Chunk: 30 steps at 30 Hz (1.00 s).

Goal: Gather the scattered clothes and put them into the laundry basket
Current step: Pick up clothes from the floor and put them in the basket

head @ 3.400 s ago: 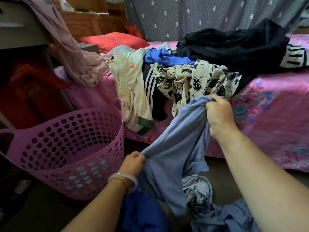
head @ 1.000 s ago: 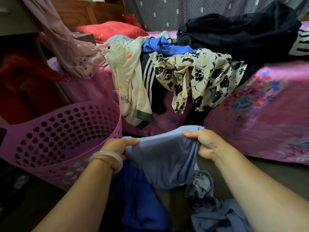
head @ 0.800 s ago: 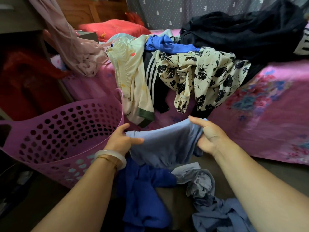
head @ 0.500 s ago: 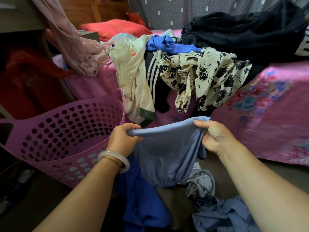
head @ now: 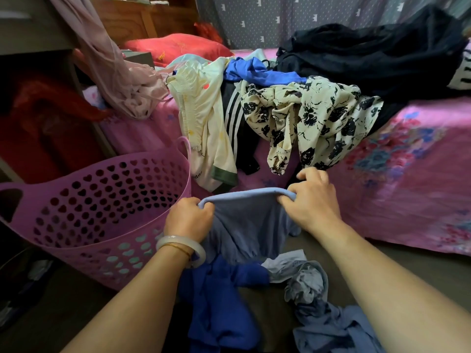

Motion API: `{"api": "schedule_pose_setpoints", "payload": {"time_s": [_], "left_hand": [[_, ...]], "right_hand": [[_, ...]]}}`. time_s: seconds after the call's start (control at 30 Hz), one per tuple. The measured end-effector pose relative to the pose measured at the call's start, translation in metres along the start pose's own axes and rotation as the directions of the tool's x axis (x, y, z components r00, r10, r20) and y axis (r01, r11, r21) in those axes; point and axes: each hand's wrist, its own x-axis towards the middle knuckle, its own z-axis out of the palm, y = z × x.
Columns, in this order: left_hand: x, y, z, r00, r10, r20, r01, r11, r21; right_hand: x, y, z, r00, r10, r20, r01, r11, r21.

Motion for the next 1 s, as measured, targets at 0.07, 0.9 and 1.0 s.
{"api": "schedule_pose_setpoints", "payload": {"time_s": [0.07,0.9,1.0], "left_hand": [[-0.002,0.006,0.006,0.981,-0.135,0.141,0.158,0.973,-0.167],[-0.014,-0.049,0.028,0.724,0.067,0.686,0.588,0.460,-0.665],[-0.024,-0.040,0.022,0.668,0.206,0.715,0.686,0.200,-0.699]], "right_hand": [[-0.003,-0.015,0.000,0.998,-0.046,0.035,0.047,0.999,-0.023],[0.019,-0.075,-0.021,0.898,-0.153,0.412,-0.439,-0.307,0.845],[0.022,-0.083,-0.020,0.879,-0.187,0.439,-0.474,-0.448,0.758]]}}
